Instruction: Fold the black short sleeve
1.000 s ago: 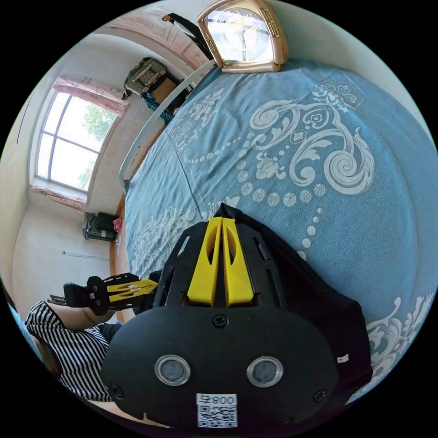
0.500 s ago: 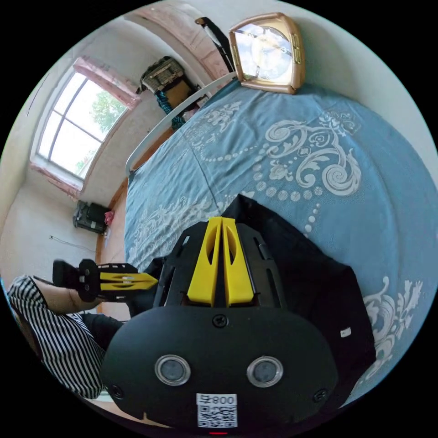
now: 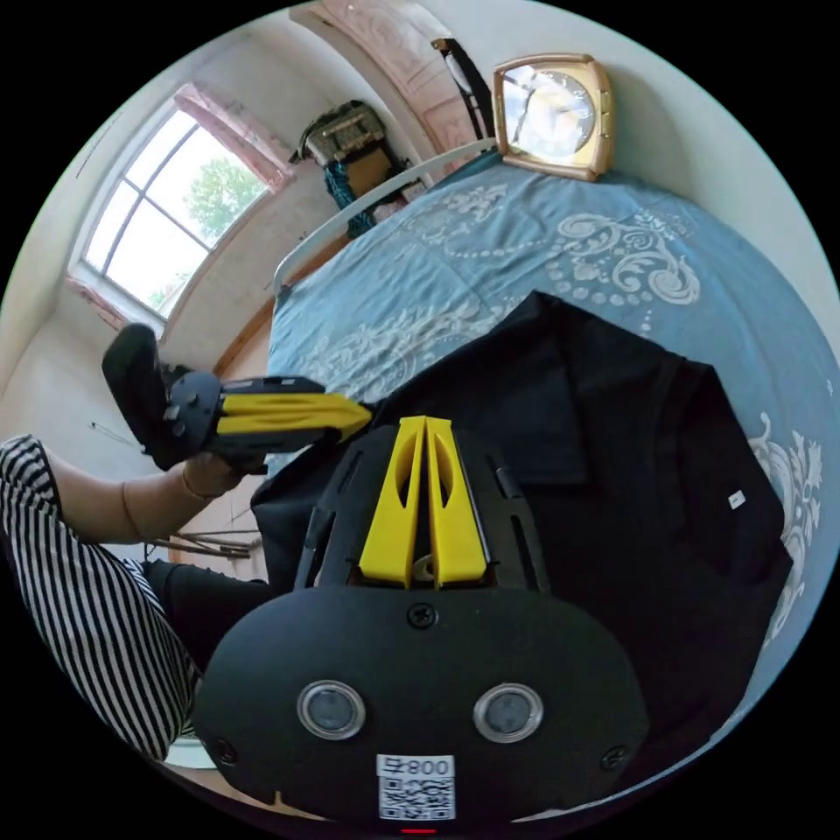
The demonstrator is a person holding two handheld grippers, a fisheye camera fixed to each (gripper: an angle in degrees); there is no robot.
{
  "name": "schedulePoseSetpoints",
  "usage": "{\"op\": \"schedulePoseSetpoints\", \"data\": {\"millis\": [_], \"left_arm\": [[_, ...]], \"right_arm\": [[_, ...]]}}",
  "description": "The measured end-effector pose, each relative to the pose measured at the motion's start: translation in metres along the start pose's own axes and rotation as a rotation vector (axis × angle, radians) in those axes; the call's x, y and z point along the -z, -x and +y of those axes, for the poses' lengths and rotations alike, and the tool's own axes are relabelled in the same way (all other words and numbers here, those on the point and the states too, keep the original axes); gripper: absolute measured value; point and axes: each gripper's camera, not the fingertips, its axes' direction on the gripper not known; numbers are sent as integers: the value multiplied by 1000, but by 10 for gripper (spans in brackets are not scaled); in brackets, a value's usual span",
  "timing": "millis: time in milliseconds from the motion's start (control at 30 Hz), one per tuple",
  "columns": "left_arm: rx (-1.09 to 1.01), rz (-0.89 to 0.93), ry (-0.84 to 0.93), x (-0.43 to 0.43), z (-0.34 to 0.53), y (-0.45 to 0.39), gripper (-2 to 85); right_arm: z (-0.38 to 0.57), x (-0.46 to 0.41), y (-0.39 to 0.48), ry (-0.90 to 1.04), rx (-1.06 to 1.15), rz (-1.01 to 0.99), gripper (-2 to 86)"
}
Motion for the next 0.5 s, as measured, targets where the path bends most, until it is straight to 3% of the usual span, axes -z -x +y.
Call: {"op": "schedulePoseSetpoints", "data": {"millis": [100,500], "left_arm": [[15,31,89,-24,-8,6,2],[28,153,101,-23,1,8,1]], "right_arm": [[23,-25,20,122,0,74,1],[176,60,53,-46,-233,32,1]]}}
